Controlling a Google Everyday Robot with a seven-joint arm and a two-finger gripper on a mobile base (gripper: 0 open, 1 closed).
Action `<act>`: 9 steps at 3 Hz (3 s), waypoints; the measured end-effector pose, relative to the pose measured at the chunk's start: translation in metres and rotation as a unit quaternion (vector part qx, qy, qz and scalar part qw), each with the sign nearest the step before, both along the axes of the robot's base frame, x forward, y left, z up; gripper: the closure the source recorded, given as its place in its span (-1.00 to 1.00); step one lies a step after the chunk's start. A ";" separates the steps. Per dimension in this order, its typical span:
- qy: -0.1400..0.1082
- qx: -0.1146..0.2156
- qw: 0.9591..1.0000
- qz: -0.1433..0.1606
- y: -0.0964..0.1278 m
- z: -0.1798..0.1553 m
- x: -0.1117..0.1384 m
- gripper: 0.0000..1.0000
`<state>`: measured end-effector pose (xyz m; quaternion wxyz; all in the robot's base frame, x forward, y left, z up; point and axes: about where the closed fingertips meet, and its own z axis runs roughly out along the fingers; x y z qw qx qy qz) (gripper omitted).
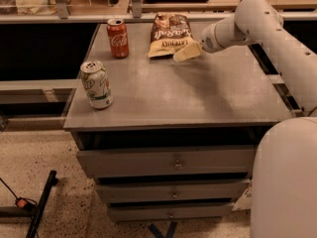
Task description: Move brown chip bag near 7up can
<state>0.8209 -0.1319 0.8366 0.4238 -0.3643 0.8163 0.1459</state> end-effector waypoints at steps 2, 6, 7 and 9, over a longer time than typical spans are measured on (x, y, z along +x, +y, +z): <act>-0.028 0.044 0.999 0.010 0.029 0.016 0.009 0.27; -0.067 0.088 0.993 0.048 0.033 0.048 -0.043 1.00; -0.059 0.123 0.989 0.048 0.005 0.036 -0.101 1.00; -0.056 0.128 0.986 0.089 0.017 0.038 -0.113 1.00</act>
Offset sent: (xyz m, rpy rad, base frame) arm 0.0134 0.0417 0.0354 0.1147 -0.1059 0.0274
